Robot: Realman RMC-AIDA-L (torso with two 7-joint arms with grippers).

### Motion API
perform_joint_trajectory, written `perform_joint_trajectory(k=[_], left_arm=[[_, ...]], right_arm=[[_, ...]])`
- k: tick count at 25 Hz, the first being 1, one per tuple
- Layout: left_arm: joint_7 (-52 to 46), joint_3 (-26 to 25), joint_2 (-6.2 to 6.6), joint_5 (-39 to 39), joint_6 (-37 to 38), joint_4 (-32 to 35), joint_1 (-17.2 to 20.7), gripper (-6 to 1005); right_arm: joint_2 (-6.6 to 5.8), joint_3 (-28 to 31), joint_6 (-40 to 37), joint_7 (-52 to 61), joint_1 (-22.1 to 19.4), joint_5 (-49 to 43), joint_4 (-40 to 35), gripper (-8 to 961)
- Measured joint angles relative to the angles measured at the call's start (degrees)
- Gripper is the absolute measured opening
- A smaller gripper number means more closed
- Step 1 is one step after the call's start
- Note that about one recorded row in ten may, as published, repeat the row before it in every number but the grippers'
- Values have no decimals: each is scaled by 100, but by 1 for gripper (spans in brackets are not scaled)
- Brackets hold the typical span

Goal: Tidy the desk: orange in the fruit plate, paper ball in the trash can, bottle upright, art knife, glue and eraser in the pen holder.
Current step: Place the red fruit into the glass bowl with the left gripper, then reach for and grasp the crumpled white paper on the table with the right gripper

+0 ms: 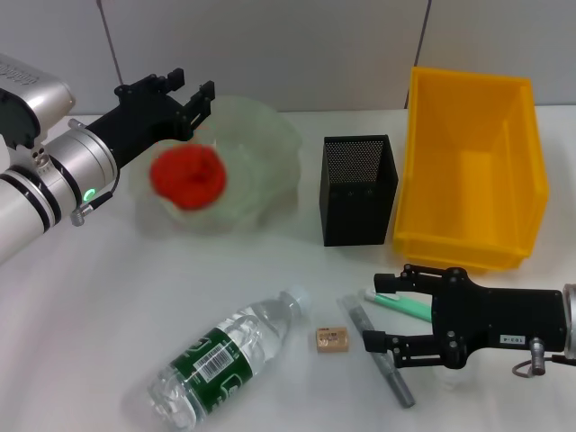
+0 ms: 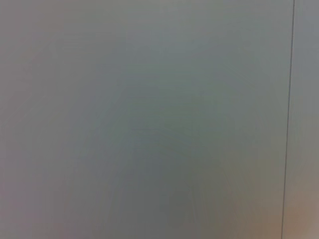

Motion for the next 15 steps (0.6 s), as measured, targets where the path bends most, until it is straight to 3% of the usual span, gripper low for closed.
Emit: perform_joint_trajectory(k=[7, 12, 15], left_arm=[[-43, -29, 4, -8, 199, -1, 48, 533], [-583, 71, 58, 33, 1342, 183, 334, 645], [-1322, 449, 94, 132, 2084, 613, 695, 713]], right_arm=[[8, 17, 8, -13, 37, 0, 25, 831], [14, 33, 12, -13, 47, 91, 35, 831], [14, 36, 17, -10, 37, 212, 35, 831]])
